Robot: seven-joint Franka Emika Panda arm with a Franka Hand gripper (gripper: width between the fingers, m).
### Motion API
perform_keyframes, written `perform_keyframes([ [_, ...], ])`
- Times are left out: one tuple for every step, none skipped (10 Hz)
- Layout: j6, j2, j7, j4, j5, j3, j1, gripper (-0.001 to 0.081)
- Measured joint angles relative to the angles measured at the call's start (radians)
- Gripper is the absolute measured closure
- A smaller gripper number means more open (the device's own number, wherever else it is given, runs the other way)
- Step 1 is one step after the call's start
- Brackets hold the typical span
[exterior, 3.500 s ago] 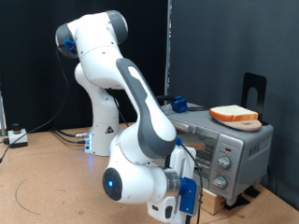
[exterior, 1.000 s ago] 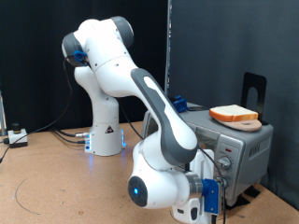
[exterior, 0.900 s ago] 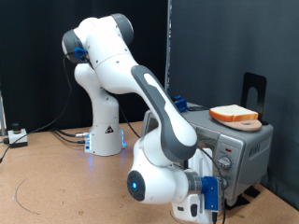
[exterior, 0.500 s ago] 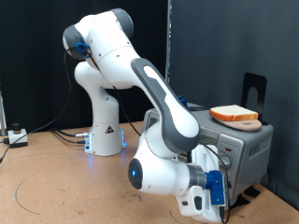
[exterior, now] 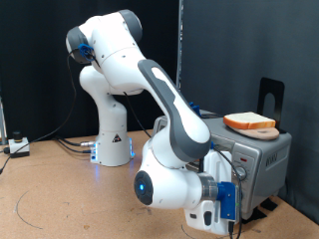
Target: Make a piece of toast with the oven
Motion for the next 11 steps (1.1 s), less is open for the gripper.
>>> perform_keyframes([
  [-0.05,0.002,0.041,0.012,-0.028,-0.013,0.0,0.0806],
  [-0.094,0.005,0.07,0.023,-0.052,-0.025,-0.001,0.0694],
  [-0.123,0.007,0.083,0.029,-0.07,-0.036,-0.001,0.0527],
  [-0.135,0.009,0.094,0.029,-0.08,-0.045,-0.001,0.0527],
  [-0.14,0.013,0.1,0.027,-0.087,-0.052,0.0,0.0342],
  [-0.141,0.017,0.1,0.022,-0.088,-0.056,0.001,0.0342],
  [-0.141,0.026,0.1,0.019,-0.088,-0.057,0.002,0.0141],
  [-0.141,0.036,0.101,0.018,-0.086,-0.056,0.007,0.0044],
  [-0.141,0.042,0.101,0.014,-0.082,-0.054,0.013,0.0044],
  [-0.14,0.043,0.101,0.008,-0.076,-0.05,0.019,0.0008],
  [-0.138,0.044,0.101,0.005,-0.072,-0.048,0.025,0.0008],
])
